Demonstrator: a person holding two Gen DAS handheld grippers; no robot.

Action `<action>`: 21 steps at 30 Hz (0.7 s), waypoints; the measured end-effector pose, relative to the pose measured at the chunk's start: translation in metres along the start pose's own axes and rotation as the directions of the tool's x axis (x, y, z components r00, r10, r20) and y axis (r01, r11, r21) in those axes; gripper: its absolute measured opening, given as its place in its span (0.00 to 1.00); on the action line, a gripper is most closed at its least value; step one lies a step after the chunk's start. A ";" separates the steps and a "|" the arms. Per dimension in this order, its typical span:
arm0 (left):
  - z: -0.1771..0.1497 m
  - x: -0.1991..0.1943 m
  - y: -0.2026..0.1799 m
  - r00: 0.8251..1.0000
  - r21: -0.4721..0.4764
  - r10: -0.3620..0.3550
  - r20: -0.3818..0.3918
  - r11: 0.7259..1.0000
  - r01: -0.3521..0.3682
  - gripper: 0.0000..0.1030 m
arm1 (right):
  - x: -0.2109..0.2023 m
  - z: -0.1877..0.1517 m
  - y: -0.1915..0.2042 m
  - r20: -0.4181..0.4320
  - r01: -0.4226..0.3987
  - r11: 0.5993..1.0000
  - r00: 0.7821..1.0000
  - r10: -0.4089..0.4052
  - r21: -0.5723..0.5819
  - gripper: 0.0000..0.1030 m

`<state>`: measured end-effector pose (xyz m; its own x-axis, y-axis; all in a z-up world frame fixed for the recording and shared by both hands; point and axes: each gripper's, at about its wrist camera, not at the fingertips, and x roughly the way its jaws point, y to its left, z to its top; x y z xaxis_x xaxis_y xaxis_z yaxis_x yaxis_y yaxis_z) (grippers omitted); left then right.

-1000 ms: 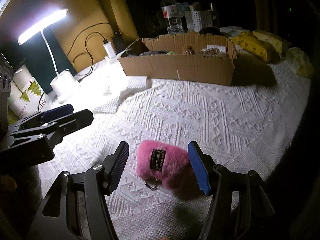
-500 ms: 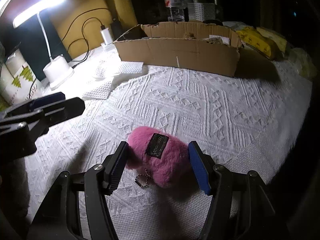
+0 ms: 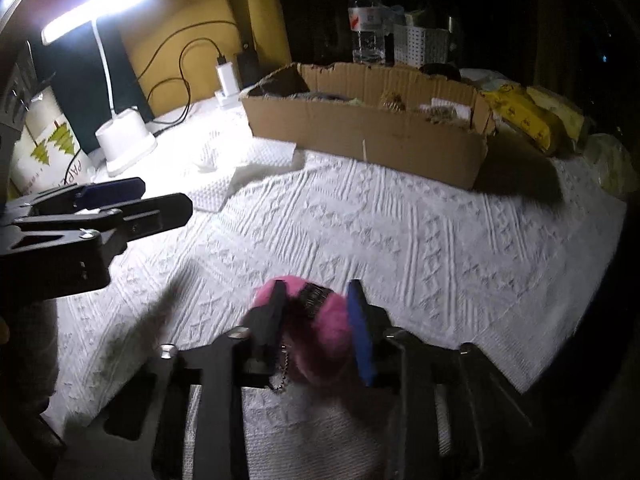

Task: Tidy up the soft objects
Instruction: 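Close the right gripper on the pink fuzzy plush and lift it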

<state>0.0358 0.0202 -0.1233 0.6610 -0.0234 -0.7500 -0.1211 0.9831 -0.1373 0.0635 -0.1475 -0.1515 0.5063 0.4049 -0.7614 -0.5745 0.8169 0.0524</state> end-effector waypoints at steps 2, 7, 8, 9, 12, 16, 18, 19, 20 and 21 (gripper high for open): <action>0.003 0.003 -0.001 1.000 0.001 0.003 -0.004 1.000 -0.003 0.74 | 0.002 0.003 -0.002 -0.011 -0.005 1.000 1.000 0.005 -0.007 0.29; 0.004 0.009 -0.002 1.000 0.000 0.008 -0.015 1.000 -0.008 0.74 | 0.010 0.000 -0.009 -0.028 -0.026 0.999 0.999 0.026 0.022 0.57; 0.003 0.010 -0.002 1.000 -0.002 0.009 -0.019 1.000 -0.009 0.74 | 0.012 -0.002 -0.010 -0.036 -0.028 0.999 0.999 0.029 0.030 0.58; 0.003 0.012 -0.002 1.000 -0.002 0.009 -0.023 1.000 -0.010 0.74 | 0.014 -0.004 -0.011 -0.041 -0.039 0.999 0.998 0.041 0.037 0.59; 0.000 0.013 -0.003 1.000 -0.001 0.011 -0.029 1.000 -0.011 0.74 | 0.015 -0.008 -0.012 -0.041 -0.068 0.996 0.997 0.070 0.055 0.59; -0.003 0.014 -0.001 0.999 -0.001 0.013 -0.032 1.000 -0.013 0.74 | 0.018 -0.011 -0.007 -0.054 -0.106 0.992 0.993 0.109 0.063 0.56; -0.003 0.014 0.001 0.999 -0.004 0.016 -0.032 1.000 -0.016 0.74 | 0.019 -0.011 -0.003 -0.066 -0.133 0.989 0.988 0.136 0.061 0.47; -0.002 0.014 0.002 0.999 -0.007 0.018 -0.031 1.000 -0.018 0.74 | 0.019 -0.011 0.000 -0.066 -0.146 0.988 0.987 0.150 0.059 0.42; -0.001 0.014 0.003 0.999 -0.009 0.020 -0.031 1.000 -0.020 0.74 | 0.018 -0.010 0.003 -0.065 -0.148 0.988 0.986 0.151 0.054 0.39; -0.001 0.014 0.005 0.999 -0.012 0.022 -0.031 1.000 -0.022 0.74 | 0.017 -0.009 0.005 -0.061 -0.152 0.987 0.986 0.155 0.049 0.37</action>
<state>0.0441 0.0243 -0.1350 0.6351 -0.0078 -0.7724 -0.1443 0.9811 -0.1286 0.0637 -0.1399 -0.1701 0.3713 0.5009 -0.7818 -0.6128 0.7648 0.1990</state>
